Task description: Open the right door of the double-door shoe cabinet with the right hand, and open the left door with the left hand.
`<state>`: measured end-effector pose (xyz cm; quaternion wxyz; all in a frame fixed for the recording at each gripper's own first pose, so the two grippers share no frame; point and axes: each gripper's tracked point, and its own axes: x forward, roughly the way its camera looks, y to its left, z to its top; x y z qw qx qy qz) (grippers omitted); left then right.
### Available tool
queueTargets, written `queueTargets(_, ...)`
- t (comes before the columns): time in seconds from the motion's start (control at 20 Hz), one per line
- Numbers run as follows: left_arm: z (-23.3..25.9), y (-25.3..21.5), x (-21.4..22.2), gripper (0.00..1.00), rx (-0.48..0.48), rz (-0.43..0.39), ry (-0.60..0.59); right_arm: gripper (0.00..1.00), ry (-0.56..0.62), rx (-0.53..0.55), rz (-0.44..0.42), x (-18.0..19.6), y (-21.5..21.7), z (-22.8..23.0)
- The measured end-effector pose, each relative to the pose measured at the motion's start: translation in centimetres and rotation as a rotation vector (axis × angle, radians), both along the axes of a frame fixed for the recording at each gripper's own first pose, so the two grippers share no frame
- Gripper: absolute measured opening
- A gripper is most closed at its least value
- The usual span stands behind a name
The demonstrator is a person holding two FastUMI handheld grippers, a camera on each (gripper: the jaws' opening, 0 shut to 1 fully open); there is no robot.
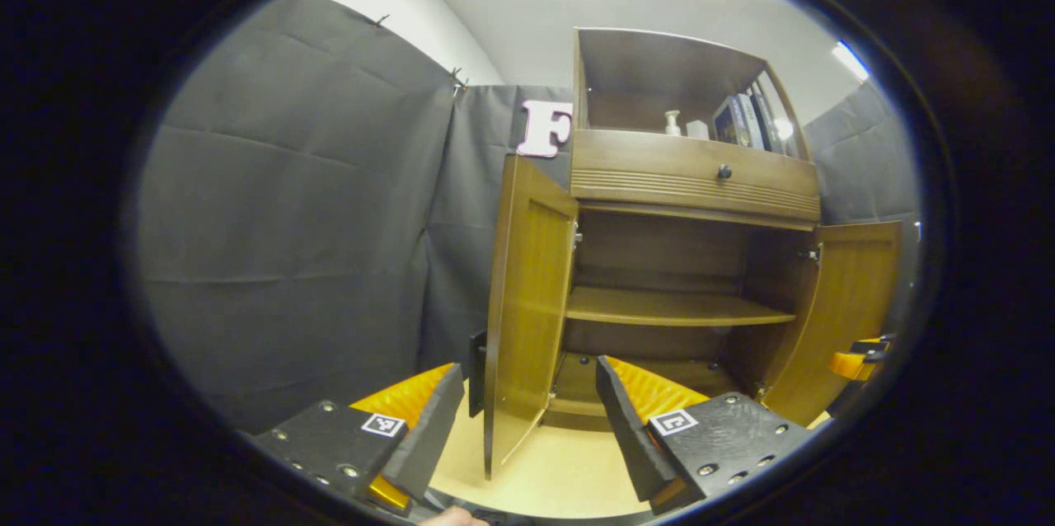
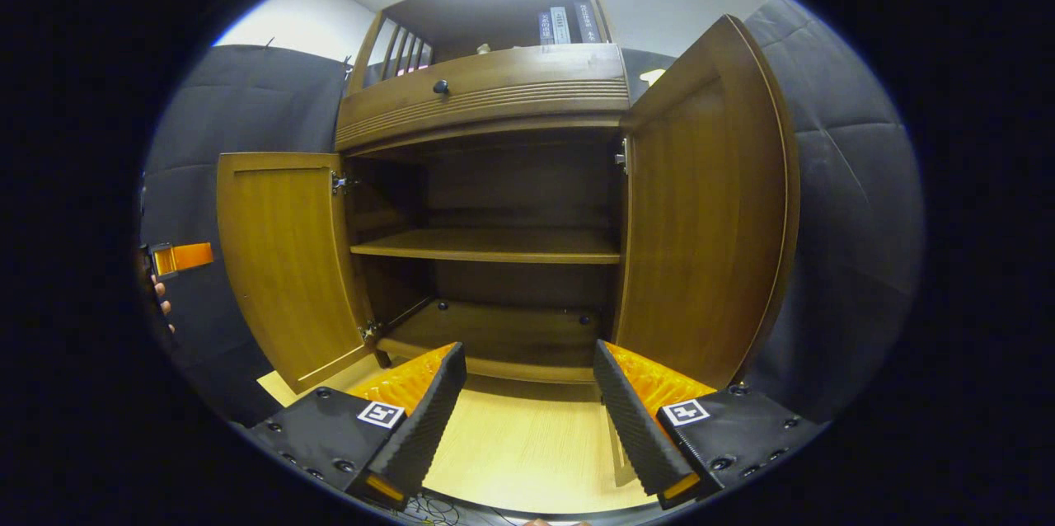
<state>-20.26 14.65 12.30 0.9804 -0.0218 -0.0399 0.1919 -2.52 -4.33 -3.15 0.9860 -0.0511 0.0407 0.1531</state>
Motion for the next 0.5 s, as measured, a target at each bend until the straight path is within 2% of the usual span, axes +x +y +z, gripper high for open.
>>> queueTargets(0.05,0.5,-1.0,0.2,0.85,0.013,-0.001,-0.013,0.93,-0.002,0.009,0.011,-0.2,-0.3,0.1)
queueTargets(0.15,0.7,-2.7,0.4,0.89,0.016,-0.001,-0.040,0.93,-0.002,0.023,0.035,-0.6,-0.9,0.2)
queueTargets(0.25,-0.9,-4.3,1.3,0.92,-0.059,-0.020,-0.018,0.93,-0.005,0.014,0.052,-1.0,-1.8,0.1)
queueTargets(0.3,-1.8,-5.2,1.5,0.92,-0.109,-0.028,-0.005,0.98,-0.005,0.010,0.058,-1.3,-2.4,-0.1)
queueTargets(0.35,-2.1,-5.9,1.4,0.92,-0.141,-0.027,-0.008,0.98,-0.003,0.011,0.069,-1.6,-2.9,-0.1)
queueTargets(0.4,-1.8,-6.4,1.1,0.92,-0.144,-0.017,-0.035,0.93,-0.004,0.013,0.081,-2.1,-3.2,-0.2)
queueTargets(0.45,-1.1,-6.9,0.5,0.92,-0.125,0.000,-0.077,0.93,-0.006,0.015,0.089,-2.5,-3.7,-0.2)
queueTargets(0.5,-0.4,-7.4,-0.2,0.92,-0.096,0.015,-0.117,0.98,-0.009,0.016,0.095,-2.9,-4.2,-0.3)
